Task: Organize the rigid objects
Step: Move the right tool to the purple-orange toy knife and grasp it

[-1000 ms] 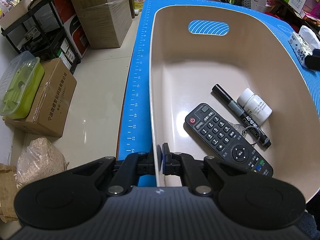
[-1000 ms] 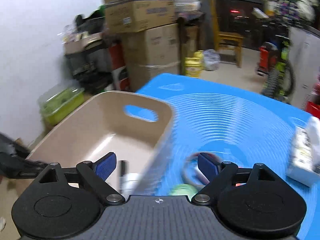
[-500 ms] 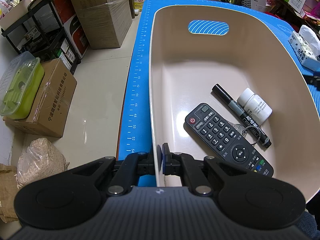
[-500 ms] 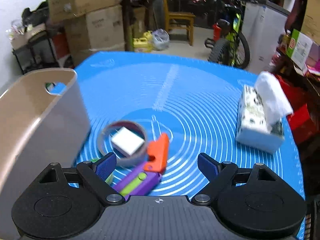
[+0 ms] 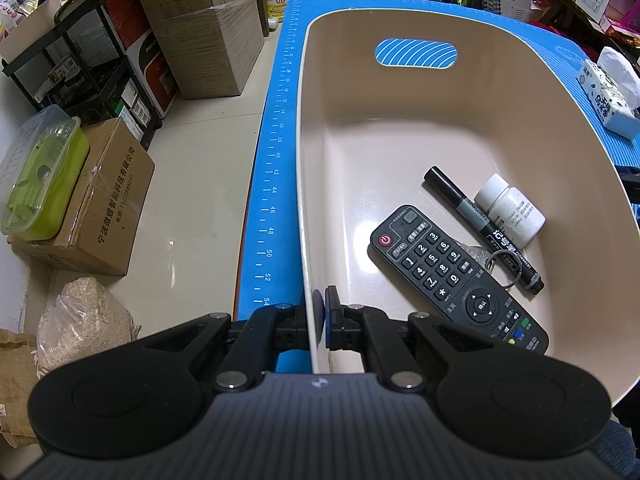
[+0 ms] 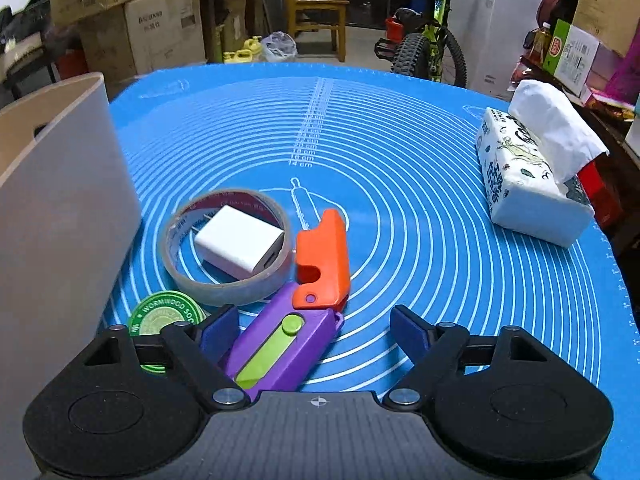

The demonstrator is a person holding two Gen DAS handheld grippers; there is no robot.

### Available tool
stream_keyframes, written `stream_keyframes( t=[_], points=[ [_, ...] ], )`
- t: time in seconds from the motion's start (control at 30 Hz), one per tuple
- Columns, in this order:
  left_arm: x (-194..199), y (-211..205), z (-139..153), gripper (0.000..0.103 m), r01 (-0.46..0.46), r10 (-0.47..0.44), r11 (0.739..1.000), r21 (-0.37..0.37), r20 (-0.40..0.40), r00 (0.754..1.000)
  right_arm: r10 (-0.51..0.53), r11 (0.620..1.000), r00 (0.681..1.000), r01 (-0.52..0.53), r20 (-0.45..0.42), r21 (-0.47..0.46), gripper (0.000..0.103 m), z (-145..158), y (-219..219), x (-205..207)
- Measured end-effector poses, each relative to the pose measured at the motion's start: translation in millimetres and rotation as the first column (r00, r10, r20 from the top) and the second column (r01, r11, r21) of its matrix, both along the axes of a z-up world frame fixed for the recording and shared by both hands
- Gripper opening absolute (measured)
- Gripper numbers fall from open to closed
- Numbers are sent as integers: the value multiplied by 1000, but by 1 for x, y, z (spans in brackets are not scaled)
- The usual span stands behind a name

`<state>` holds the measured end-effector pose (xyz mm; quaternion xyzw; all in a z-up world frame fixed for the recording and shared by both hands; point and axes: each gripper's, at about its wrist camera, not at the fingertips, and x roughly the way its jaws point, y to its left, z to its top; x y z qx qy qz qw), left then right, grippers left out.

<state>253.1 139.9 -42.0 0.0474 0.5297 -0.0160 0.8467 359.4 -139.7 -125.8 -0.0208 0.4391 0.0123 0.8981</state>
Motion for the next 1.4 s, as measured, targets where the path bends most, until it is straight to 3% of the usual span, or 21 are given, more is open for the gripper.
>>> stream_keyframes(
  t=[0.13,0.37,0.7,0.87,1.03,1.17,1.4],
  points=[
    [0,0,0,6,0,0,1000,0,0,1000,-18,1000,1000,18,23,7,84,-3,0,1],
    [0,0,1,6,-2,2,1000,-2,1,1000,16,999,998,-18,66,41,57,-2,-1,-11],
    [-1,-1,1,6,-2,2,1000,-1,1,1000,33,998,991,-40,130,51,46,2,-16,-31],
    [-1,0,1,6,-2,2,1000,0,1,1000,40,998,989,-46,139,40,47,2,-15,-35],
    [-1,0,1,6,-1,1,1000,0,1,1000,48,998,987,-41,150,-51,48,-2,-6,-43],
    [-1,0,1,6,0,0,1000,1,1,1000,15,999,987,-11,160,-31,58,-9,-6,-52],
    [-1,0,1,6,-2,2,1000,1,3,1000,-44,999,983,42,179,17,58,-13,-9,-56]
  ],
)
